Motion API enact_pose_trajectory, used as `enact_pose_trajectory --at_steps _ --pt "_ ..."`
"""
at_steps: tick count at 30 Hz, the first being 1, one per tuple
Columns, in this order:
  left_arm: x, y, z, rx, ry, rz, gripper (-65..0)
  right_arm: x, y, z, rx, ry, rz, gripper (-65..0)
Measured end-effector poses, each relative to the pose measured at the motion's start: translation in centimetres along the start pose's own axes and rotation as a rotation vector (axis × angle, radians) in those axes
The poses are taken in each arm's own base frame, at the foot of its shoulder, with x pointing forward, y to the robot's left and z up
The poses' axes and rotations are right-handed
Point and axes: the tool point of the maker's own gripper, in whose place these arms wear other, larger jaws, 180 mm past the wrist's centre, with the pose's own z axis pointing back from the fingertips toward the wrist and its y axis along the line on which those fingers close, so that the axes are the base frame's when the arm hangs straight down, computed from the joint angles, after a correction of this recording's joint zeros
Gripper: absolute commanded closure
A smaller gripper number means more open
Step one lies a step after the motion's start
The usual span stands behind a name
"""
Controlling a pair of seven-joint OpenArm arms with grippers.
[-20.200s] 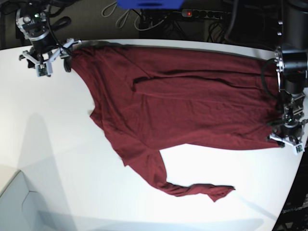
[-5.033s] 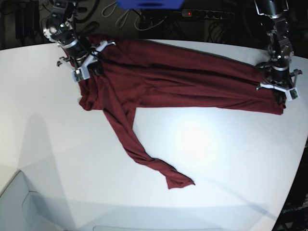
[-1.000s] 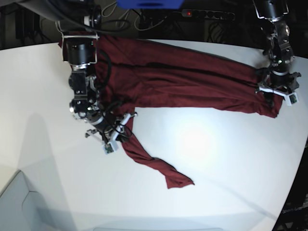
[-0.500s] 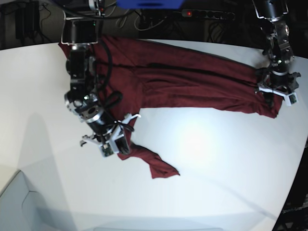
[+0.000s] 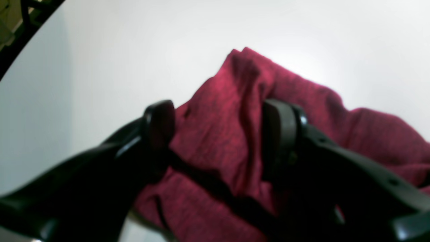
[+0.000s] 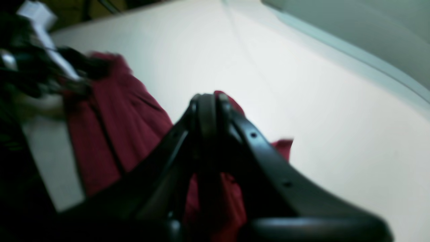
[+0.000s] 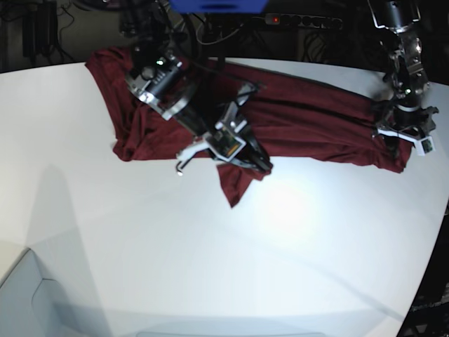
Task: Layout the t-shirt on the table in an organized manner, then fold the t-shirt properly
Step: 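Lift the sleeve with the right gripper and lay it over the folded body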
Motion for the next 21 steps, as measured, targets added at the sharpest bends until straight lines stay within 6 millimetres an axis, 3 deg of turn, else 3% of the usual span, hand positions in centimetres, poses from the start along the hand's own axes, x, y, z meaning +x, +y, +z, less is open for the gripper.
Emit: enact_pose_trajectory --at_steps 4,8,13,17,21 --pt "0.2 -0.1 -0.1 -0.001 -0.001 0.002 -38.5 0.3 3.4 -0.2 0.087 -0.009 -0.018 0.0" --pt "0.2 -0.1 -0.1 -0.002 -0.002 0.002 -38.5 -2.4 6.1 -0.4 0.15 0.064 -0.062 0.0" --pt "0.4 -0.2 -0.1 -0.003 -0.005 0.001 -38.5 -5.7 7.4 -0.4 0.178 0.141 -0.104 0.0" --pt "2.0 -0.7 0.1 -0.016 -0.048 -0.004 -38.5 -8.0 8.3 -0.2 0.199 0.202 -0.131 0.0" --pt "3.8 -1.3 0.6 -0.031 -0.095 -0.013 -38.5 -8.8 8.8 0.1 0.204 0.226 -0.142 0.0"
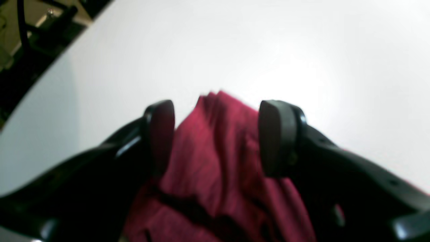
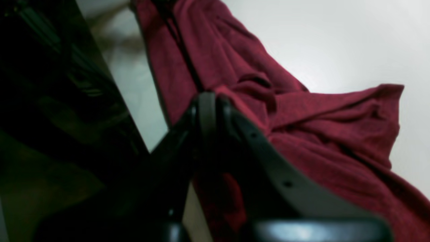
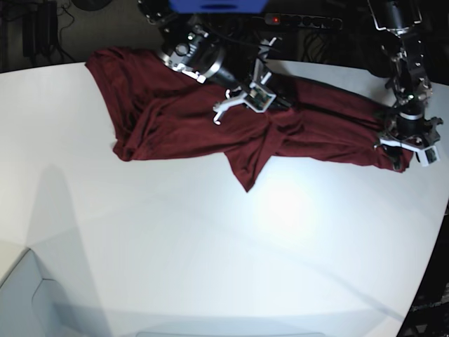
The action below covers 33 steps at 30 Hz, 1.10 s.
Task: Layout the t-shirt on the table in an organized manner, then fold the t-shirt properly
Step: 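Lift the sleeve with the right gripper and lay it over the folded body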
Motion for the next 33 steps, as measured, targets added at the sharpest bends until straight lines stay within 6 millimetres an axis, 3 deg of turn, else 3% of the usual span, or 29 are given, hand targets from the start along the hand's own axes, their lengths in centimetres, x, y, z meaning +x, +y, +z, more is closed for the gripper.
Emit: enact_pose_trajectory --at_steps 2,8,11,19,22,26,29,33 --pt "0.8 -0.2 0.3 -0.007 -0.022 -0.006 -38.5 -0.2 0.2 0.1 0.002 0.005 -0.005 -3.4" --pt "3.4 -1.1 1.1 -0.032 -0.087 -0.023 -38.5 -0.7 0.5 0.1 0.006 0.016 -0.016 -26.5" --pt "5.1 -1.6 1.7 -0.047 -0.136 -0.033 -38.5 -1.3 0.9 0.6 0.011 0.026 -0.02 -32.7" --pt "8.7 -3.4 2.8 -0.082 -0.236 -0.03 -38.5 0.7 0.1 2.5 -0.024 -0.027 0.021 -33.5" --pt "8.4 -5.3 3.3 -0.106 -0.24 0.011 -38.5 -0.3 -0.4 3.0 -0.032 0.009 0.04 -33.5" --pt "7.1 -11.7 4.3 -0.247 -0.219 0.053 -38.5 -1.0 -2.3 3.9 -0.075 0.025 0.04 -33.5" --pt "4.9 -14.9 5.2 -0.306 -0.169 0.084 -38.5 -1.5 -4.4 4.6 -0.135 0.04 0.037 -33.5" --pt "1.5 -17.3 5.8 -0.346 -0.078 0.093 -38.5 -2.3 -7.0 5.9 -0.214 0.06 0.025 -33.5"
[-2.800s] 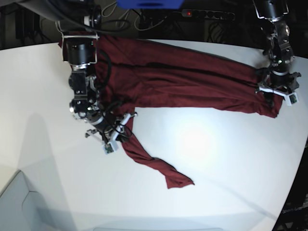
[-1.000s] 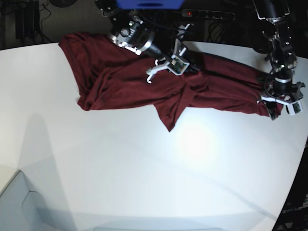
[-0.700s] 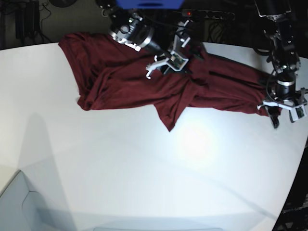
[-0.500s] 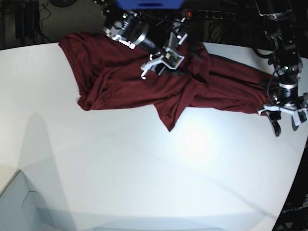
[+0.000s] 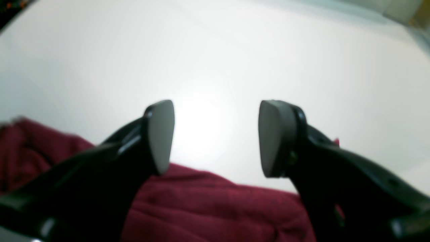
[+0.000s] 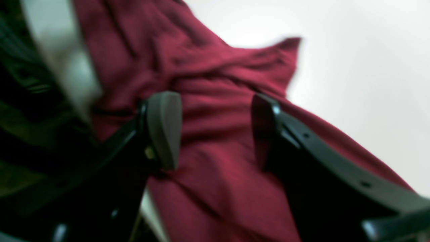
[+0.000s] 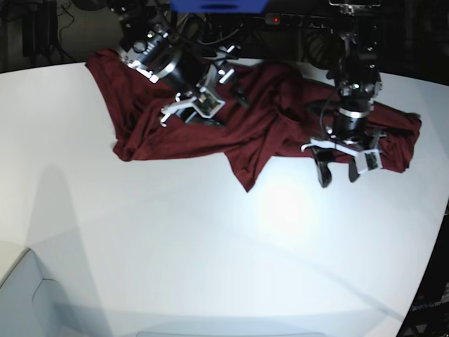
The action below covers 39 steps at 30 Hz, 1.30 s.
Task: Layout the t-shirt on the table in an organized manner, then fold the t-shirt properly
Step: 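Lift the sleeve with the right gripper and lay it over the folded body, then press and tuck the folded shirt with both grippers near its middle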
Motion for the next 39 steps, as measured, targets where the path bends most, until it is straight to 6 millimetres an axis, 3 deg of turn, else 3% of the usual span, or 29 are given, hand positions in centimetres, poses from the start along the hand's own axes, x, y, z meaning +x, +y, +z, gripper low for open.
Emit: enact_pose_trajectory --at_steps 6,10,12,18,22,27,32,35,39 --pt "-3.3 -5.0 -0.8 -0.124 0.087 -0.001 -38.5 -0.7 -2.9 0.8 -0.08 0.016 -0.011 -33.5" --pt "-2.2 -8.2 -2.0 -0.205 0.052 -0.029 -38.5 -0.7 -4.6 1.1 -0.122 0.016 -0.009 -33.5" --pt "-2.6 -9.4 -2.7 -0.237 0.067 -0.044 -38.5 -0.9 -5.3 1.4 -0.143 0.022 -0.009 -33.5" --pt "-6.5 -10.0 -3.4 -0.25 0.178 -0.06 -38.5 -1.2 -5.4 1.6 -0.148 0.028 -0.015 -33.5" --pt "-6.7 -9.8 -4.1 -0.247 0.181 -0.065 -38.5 -1.2 -5.7 1.7 -0.155 0.03 -0.014 -33.5" --pt "-8.7 -11.1 -4.0 -0.286 0.236 -0.091 -37.2 -1.0 -5.8 1.6 -0.157 0.027 -0.011 -33.5" --pt "-8.9 -11.1 -4.6 -0.284 0.236 -0.096 -20.2 -0.9 -5.9 1.6 -0.158 0.024 -0.009 -33.5" --pt "-8.8 -11.1 -4.7 -0.284 0.242 -0.096 -1.7 -1.0 -5.9 1.6 -0.157 0.025 -0.009 -33.5" --pt "-8.7 -11.0 -4.7 -0.28 0.24 -0.094 -0.9 -1.0 -5.9 1.5 -0.157 0.026 -0.01 -33.5"
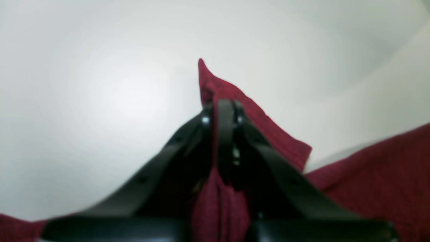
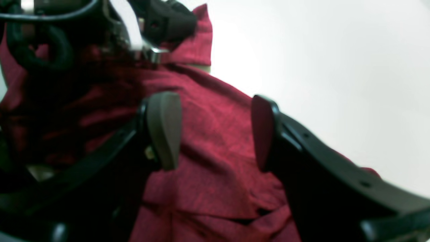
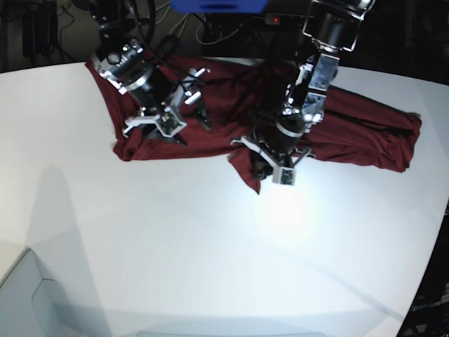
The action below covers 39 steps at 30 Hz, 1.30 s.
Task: Layout the t-shirt on the table in an organized manner, then fold the t-shirt properly
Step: 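Press and tuck the folded shirt with both grippers near its middle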
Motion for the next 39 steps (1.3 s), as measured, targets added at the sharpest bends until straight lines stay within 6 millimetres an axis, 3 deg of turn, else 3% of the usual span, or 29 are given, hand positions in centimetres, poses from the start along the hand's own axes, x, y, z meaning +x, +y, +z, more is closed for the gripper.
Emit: enact_pose_trajectory --at_steps 3,8,9,13,17,23,30,33,39 --pt "1.6 -0.1 0.4 -0.003 -0.037 -0.012 -0.1 0.4 -0.3 -0.2 -0.005 -0.009 0.007 -33.5" --pt "7.8 2.0 2.6 0.048 -0.206 -0.008 -0.1 0.4 -0.9 -0.1 -0.019 -0.011 0.006 -33.5" --pt "8.5 2.7 3.4 0.067 -0.217 -0.006 -0.1 0.2 -1.2 0.0 -0.028 -0.005 0.005 -33.5" --pt "8.2 7.1 6.5 0.185 -0.067 0.042 -0.1 0.4 -1.4 0.0 -0.033 -0.011 0.005 -33.5" --pt "10.3 11.3 11.1 0.319 -0.076 0.061 -0.1 0.4 -1.3 -0.1 -0.03 -0.012 0.005 -33.5" --pt "9.1 15.5 17.7 0.542 -0.01 0.021 -0.1 0.9 -0.3 -0.4 -0.006 -0.024 0.001 -33.5" --pt "5.9 19.5 22.5 0.845 0.123 -0.05 -0.1 2.3 1.6 -1.2 0.042 -0.06 0.003 -33.5" --pt "5.5 20.1 23.2 0.9 0.142 -0.063 -0.1 2.3 2.1 -1.3 0.057 -0.061 0.004 -33.5" --pt "5.3 21.3 22.5 0.945 0.191 -0.117 -0.1 2.7 3.2 -1.5 0.085 -0.071 0.009 -33.5"
